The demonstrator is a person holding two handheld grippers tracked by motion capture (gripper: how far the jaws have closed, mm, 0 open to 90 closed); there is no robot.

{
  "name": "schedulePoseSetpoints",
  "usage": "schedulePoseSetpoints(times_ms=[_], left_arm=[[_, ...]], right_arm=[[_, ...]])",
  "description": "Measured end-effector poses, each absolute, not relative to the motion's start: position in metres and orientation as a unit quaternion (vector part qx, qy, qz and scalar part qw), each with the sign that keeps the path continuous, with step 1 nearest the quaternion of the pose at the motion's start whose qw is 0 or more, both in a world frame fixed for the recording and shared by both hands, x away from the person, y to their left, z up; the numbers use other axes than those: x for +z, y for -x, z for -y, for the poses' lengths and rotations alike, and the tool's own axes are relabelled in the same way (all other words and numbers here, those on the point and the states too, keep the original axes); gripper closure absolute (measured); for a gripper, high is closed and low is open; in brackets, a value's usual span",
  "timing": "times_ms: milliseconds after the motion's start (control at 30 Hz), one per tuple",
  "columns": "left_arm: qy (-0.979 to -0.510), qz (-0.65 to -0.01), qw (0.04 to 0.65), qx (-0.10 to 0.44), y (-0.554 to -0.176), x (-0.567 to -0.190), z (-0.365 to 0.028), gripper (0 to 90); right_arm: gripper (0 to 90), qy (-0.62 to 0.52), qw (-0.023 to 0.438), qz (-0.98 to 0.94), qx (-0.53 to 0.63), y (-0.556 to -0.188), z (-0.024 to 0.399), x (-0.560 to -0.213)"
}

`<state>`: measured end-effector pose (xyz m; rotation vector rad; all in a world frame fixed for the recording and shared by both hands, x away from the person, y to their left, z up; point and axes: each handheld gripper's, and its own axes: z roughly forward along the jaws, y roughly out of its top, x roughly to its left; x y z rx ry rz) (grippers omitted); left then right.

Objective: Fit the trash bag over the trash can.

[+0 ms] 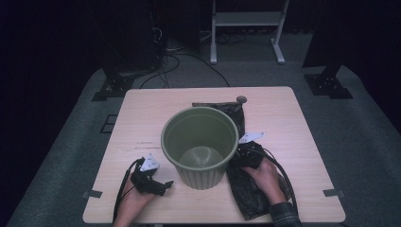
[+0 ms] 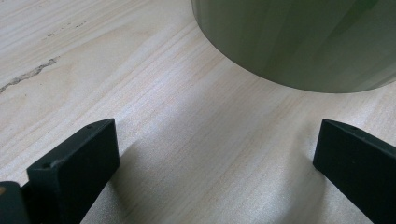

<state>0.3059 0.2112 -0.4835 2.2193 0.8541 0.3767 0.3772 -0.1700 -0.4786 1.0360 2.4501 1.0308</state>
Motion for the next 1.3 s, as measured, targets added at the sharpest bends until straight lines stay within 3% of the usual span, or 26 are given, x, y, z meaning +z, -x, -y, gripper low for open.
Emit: schedulePoseSetpoints(times_ms=[33,267,367,667,1300], left_arm=[[-0.86,-0.331,0.359,0.146,-0.306,-0.483,-0.211,0.0],[-0.86,-0.331,0.359,0.146,-0.306,-0.483,-0.211,0.0],[-0.86,-0.331,0.359,0.146,-0.306,-0.483,-0.211,0.0],[-0.86,-0.331,0.359,0.146,-0.306,-0.483,-0.211,0.0],[-0.86,-0.331,0.359,0.146,-0.306,-0.483,-0.211,0.0]], right_arm=[[43.2,-0.357,0.142,-0.85,0.36,-0.376,0.17,-0.477],[69.5,-0.345,0.132,-0.857,0.36,-0.374,0.17,-0.475],[87.7,-0.337,0.121,-0.861,0.361,-0.372,0.17,-0.474],[88.8,-0.342,0.087,-0.852,0.388,-0.371,0.178,-0.468],[88.8,-0.311,0.061,-0.823,0.472,-0.35,0.213,-0.397]])
